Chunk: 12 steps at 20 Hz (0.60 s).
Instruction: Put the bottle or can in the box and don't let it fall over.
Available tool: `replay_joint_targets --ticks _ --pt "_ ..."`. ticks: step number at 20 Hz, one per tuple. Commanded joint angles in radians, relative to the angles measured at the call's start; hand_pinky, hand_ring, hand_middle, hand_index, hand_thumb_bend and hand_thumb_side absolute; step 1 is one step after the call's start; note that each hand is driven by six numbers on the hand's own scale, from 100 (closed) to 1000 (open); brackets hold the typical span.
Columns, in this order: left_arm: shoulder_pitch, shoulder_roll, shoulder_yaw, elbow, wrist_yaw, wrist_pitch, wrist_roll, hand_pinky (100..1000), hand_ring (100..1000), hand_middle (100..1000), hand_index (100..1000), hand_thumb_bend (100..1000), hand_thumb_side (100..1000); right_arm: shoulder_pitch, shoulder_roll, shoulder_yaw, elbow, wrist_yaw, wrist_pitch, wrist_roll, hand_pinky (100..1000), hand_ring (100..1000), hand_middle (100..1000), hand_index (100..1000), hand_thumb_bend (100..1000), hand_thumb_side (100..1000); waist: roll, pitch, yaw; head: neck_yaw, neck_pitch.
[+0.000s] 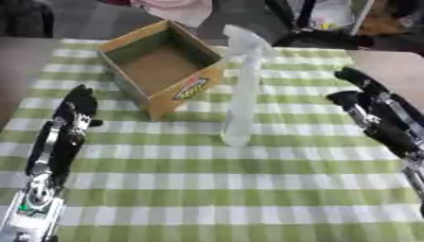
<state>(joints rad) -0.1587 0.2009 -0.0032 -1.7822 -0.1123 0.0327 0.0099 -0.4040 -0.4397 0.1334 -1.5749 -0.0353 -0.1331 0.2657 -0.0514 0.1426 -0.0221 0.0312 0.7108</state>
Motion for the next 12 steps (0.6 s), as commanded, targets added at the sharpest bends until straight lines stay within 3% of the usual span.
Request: replay_joint_targets --ticks 1,12 --pt "-0.008 0.006 -0.003 -0.018 0.006 -0.002 -0.004 731 1000 1000 909 427 841 -0.053 -0.046 0.024 0.038 0.017 -0.001 0.024 856 802 973 1000 100 608 0.002 -0.015 0.004 -0.006 0.002" --pt "-0.015 -0.001 -0.009 -0.023 0.012 -0.001 -0.01 732 1000 1000 909 426 844 -0.216 -0.002 0.078 0.241 0.084 -0.007 0.07 855 801 972 1000 100 632 0.019 -0.015 0.026 -0.019 0.004"
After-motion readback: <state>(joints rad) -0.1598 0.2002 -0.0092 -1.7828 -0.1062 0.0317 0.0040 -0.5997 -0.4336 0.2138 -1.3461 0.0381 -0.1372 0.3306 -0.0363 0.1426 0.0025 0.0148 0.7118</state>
